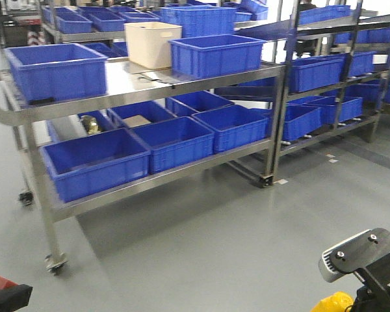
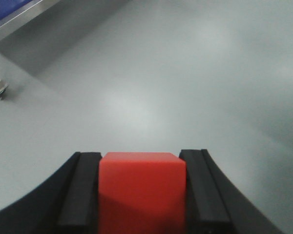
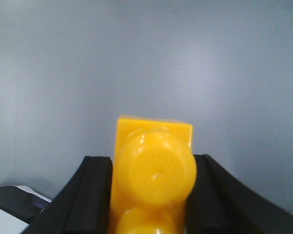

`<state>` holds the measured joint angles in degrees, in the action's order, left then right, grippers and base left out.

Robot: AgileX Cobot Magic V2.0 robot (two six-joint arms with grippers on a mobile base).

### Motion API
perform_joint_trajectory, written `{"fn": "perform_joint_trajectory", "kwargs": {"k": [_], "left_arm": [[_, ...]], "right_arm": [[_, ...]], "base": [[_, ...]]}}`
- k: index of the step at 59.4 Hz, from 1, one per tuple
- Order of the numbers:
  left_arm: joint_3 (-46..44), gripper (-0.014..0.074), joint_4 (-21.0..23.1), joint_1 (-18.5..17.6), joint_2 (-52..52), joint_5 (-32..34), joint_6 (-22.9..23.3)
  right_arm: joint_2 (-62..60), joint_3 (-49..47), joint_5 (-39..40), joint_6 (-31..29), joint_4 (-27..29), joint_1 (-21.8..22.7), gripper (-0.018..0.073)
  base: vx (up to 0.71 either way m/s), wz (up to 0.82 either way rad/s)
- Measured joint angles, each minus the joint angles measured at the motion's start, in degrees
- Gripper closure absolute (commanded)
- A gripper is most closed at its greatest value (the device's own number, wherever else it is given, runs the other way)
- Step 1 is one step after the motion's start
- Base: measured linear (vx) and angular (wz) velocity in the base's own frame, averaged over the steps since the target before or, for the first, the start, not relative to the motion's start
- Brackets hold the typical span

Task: Pick red and yellow blocks into blue bin
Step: 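Drive the base past the shelves to the large blue bin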

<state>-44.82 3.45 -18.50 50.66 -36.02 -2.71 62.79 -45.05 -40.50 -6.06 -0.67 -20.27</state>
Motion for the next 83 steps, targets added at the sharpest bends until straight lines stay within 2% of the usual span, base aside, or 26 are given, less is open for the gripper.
{"fn": "perform_joint_trajectory", "kwargs": {"k": [83], "left_arm": [[0.00, 0.0357, 0.00, 0.00, 0.06, 0.00, 0.00]], "right_arm": [[0.00, 0.00, 0.01, 0.00, 0.00, 0.00, 0.0246]], "base": [[0.45, -0.31]]}}
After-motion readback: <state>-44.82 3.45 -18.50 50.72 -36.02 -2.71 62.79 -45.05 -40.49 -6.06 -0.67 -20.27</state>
